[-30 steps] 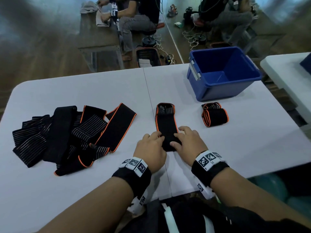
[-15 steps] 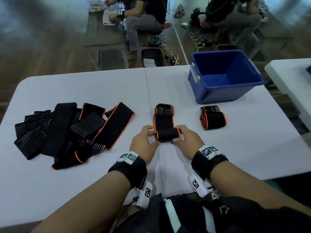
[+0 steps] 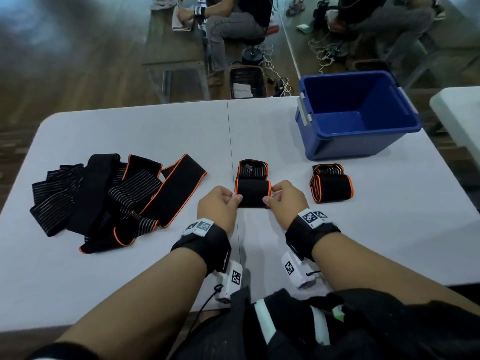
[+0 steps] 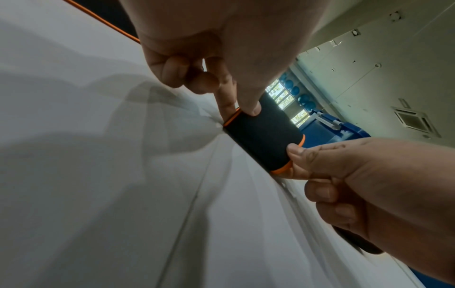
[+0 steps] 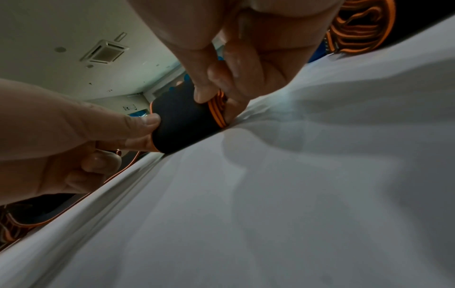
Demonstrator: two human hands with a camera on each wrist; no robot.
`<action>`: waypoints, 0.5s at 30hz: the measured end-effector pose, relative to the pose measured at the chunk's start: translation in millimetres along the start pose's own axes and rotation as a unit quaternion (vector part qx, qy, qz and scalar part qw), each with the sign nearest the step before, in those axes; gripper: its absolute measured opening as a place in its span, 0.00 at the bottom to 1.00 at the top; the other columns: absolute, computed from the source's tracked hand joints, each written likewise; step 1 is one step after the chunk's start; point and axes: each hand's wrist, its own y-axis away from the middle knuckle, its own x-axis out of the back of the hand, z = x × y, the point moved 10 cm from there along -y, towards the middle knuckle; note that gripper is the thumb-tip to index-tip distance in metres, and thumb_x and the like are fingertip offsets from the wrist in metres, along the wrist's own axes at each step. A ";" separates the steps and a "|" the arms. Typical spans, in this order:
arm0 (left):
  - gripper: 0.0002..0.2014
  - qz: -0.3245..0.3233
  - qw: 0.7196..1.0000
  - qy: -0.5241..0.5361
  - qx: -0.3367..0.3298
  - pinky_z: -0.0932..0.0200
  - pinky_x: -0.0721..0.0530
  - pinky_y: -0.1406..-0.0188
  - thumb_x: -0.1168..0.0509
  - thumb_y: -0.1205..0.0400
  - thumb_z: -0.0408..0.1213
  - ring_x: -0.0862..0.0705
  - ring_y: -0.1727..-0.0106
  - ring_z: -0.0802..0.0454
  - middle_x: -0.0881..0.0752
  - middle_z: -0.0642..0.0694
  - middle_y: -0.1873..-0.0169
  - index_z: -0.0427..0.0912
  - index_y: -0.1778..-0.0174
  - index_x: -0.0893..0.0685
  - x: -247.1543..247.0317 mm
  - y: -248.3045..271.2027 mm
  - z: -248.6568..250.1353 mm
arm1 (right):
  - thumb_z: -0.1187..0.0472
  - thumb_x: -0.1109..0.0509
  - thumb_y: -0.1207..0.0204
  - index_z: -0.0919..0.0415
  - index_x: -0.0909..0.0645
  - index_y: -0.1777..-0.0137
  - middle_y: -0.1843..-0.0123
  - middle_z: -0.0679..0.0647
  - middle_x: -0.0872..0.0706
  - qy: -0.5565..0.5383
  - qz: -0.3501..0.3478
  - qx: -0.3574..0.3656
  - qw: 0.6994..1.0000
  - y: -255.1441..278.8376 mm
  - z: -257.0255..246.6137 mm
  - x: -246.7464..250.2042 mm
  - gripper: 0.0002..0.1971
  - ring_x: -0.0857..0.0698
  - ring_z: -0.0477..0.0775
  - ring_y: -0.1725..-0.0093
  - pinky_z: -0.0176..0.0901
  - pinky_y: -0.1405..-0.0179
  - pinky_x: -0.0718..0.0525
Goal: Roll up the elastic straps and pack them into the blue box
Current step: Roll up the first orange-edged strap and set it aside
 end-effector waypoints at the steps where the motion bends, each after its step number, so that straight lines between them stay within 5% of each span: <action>1: 0.08 0.002 1.000 -0.001 0.001 0.68 0.30 0.68 0.28 0.20 0.49 0.19 0.62 0.65 0.14 0.57 0.64 0.49 0.53 0.16 -0.5 -0.9 1.2 | 0.56 0.27 0.22 0.57 0.24 0.41 0.52 0.55 0.12 -0.006 0.006 -0.004 1.000 -1.2 1.8 0.7 0.14 0.13 0.55 0.52 0.44 0.55 0.19; 6: 0.06 -0.021 1.000 0.002 0.009 0.65 0.27 0.68 0.29 0.20 0.48 0.15 0.59 0.57 0.12 0.52 0.64 0.52 0.53 0.17 -12.3 1.6 8.1 | 0.54 0.30 0.20 0.53 0.26 0.47 0.57 0.54 0.13 -0.006 0.023 0.010 1.000 5.3 4.6 12.4 0.08 0.14 0.53 0.58 0.43 0.63 0.20; 12: 0.06 -0.061 0.997 -0.040 -0.038 0.57 0.16 0.54 0.31 0.19 0.48 0.13 0.56 0.51 0.12 0.50 0.65 0.51 0.52 0.14 -43.3 5.0 34.5 | 0.56 0.32 0.18 0.54 0.20 0.48 0.57 0.51 0.12 0.000 0.063 0.009 0.998 20.7 21.4 42.7 0.03 0.15 0.52 0.56 0.43 0.57 0.22; 15: 0.07 -0.068 0.995 -0.054 -0.054 0.58 0.19 0.54 0.32 0.18 0.48 0.14 0.54 0.50 0.12 0.53 0.64 0.50 0.52 0.13 -58.2 8.1 45.6 | 0.62 0.34 0.18 0.56 0.15 0.42 0.51 0.51 0.12 -0.009 0.080 0.014 0.997 27.9 28.2 58.3 0.09 0.15 0.52 0.51 0.40 0.50 0.22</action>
